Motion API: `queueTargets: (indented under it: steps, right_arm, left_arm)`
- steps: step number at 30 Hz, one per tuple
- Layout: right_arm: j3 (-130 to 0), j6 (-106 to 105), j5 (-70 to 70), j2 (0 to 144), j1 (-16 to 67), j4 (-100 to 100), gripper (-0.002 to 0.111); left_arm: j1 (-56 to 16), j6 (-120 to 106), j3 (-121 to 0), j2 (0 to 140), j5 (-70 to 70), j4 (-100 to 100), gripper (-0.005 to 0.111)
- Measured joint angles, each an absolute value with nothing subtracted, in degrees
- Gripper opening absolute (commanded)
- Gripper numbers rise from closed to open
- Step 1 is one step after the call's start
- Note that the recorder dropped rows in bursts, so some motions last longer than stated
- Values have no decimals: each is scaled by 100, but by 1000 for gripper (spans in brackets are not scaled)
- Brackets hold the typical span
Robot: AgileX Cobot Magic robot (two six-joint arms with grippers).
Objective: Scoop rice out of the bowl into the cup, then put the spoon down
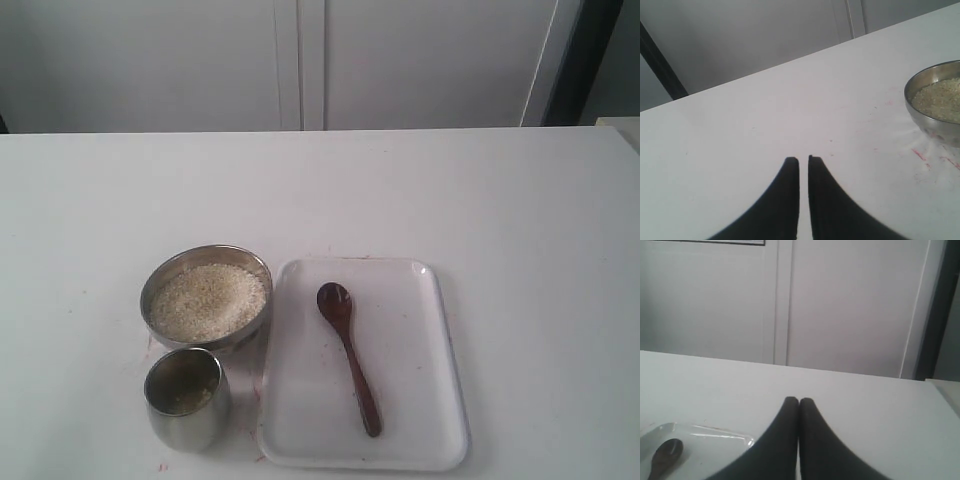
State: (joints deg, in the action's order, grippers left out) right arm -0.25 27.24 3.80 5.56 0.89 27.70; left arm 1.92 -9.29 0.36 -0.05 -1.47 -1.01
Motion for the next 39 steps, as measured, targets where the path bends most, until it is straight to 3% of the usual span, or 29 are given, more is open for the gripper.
queueTargets:
  steps: [18, 23, 39]
  right_arm:
    - [-25, 2440, -920, 63, -158, 2795, 0]
    - [-25, 2440, -1917, 63, -158, 2502, 0]
    - [-25, 2440, -1992, 63, -158, 2299, 0]
  left_arm:
    - [192, -929, 36, -5, -147, -101, 14]
    - [192, -929, 36, -5, -147, -101, 14]
    - [192, -929, 36, -5, -147, -101, 14]
